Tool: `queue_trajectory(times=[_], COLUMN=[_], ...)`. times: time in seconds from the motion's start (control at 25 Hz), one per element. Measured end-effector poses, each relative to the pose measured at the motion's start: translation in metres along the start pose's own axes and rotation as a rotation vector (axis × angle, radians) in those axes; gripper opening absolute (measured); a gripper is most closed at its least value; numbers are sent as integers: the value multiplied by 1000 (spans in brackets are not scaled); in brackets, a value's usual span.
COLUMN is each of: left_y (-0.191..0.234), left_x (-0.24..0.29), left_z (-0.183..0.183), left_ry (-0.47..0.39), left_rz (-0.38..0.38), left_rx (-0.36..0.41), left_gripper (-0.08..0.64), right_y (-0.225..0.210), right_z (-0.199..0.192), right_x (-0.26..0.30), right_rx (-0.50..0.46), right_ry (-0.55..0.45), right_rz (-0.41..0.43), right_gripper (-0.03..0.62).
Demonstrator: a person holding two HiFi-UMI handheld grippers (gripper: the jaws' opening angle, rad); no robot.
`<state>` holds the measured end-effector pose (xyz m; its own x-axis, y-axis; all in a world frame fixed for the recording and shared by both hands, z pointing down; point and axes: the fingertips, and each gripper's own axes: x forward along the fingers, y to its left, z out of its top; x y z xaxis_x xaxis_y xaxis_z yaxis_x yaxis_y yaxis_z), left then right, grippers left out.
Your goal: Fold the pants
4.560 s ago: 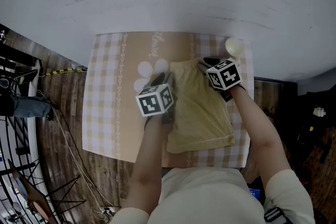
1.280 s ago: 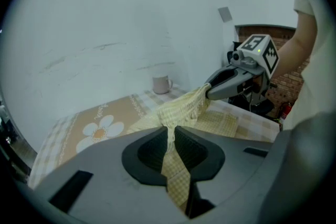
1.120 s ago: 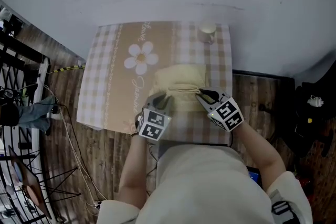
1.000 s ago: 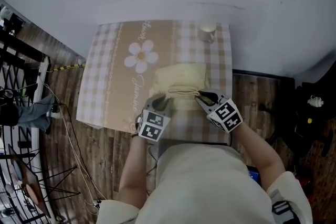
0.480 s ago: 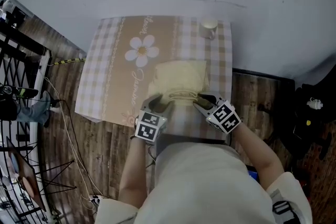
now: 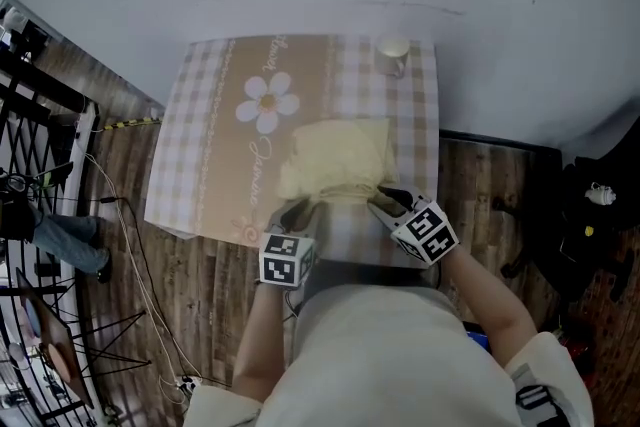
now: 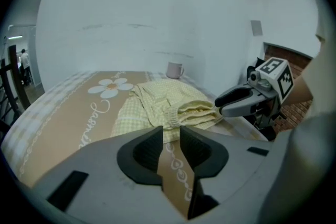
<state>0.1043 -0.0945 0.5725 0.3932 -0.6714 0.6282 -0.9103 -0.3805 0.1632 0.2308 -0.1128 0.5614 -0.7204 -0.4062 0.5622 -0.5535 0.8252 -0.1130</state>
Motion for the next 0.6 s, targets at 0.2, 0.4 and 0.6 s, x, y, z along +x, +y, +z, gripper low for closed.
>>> queue_trajectory(times=[0.2, 0.4, 0.6], left_y=[2, 3, 5], left_x=[-4, -15, -43], left_z=[26, 48, 48], left_ry=[-100, -168, -188], left_rz=[-16, -50, -65], left_rx=[-121, -143, -102], left_gripper=[48, 33, 28], right_y=[-6, -2, 23], right_z=[16, 26, 31], right_x=[-12, -29, -45], right_rx=[129, 216, 286], right_ry=[-76, -122, -168], right_rz=[-70, -164, -228], right_gripper=[108, 62, 34])
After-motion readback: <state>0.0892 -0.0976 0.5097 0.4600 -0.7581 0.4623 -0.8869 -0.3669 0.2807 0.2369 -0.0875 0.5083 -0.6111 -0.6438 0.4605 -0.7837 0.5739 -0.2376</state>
